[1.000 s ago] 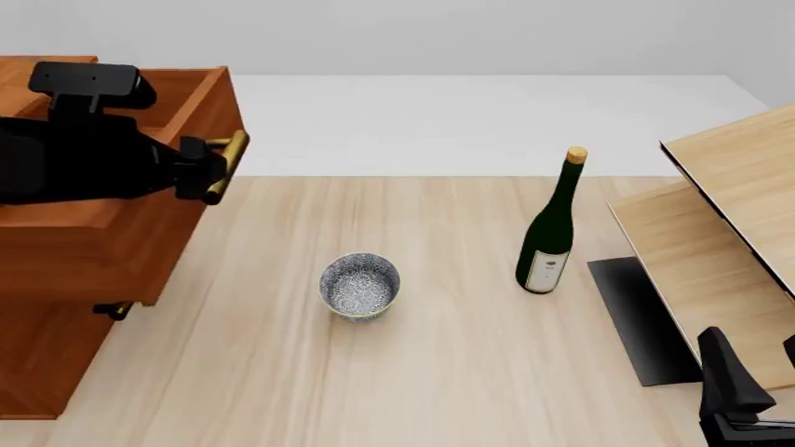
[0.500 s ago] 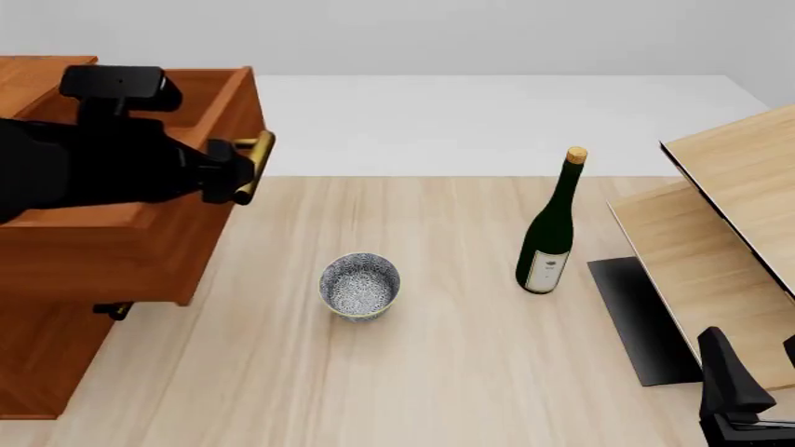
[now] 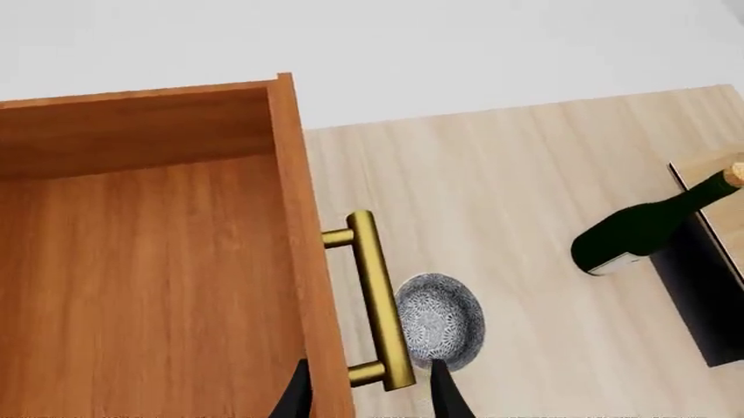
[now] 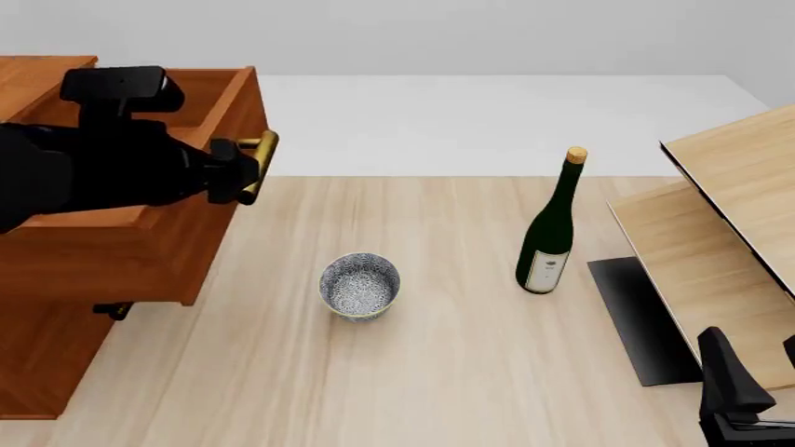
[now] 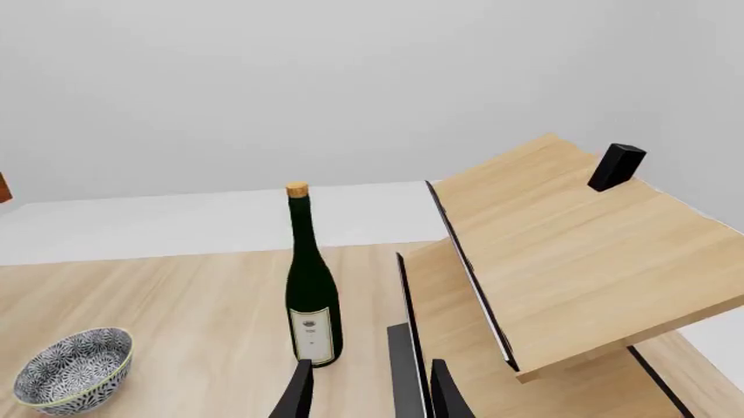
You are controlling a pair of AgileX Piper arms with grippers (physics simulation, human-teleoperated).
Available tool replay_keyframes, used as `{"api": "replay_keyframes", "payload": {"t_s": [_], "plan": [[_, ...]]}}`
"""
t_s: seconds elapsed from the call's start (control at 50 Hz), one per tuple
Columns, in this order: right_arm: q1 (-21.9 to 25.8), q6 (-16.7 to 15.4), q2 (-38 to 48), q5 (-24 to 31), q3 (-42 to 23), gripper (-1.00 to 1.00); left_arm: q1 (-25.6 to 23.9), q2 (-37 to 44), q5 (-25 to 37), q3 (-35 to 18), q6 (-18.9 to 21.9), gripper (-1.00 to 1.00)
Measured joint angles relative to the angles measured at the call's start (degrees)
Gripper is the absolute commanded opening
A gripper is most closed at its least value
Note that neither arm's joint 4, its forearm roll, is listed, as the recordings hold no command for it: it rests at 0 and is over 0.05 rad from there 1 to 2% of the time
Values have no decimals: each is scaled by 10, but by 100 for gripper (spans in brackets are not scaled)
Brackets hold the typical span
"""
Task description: Close the bottom drawer of the cabinet and open the top drawer.
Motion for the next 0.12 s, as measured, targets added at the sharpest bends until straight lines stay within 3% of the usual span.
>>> {"api": "replay_keyframes", "payload": {"t_s": [0.12], "plan": [[0, 0, 0, 0, 0, 100, -7, -5, 4, 1, -25, 100]]}}
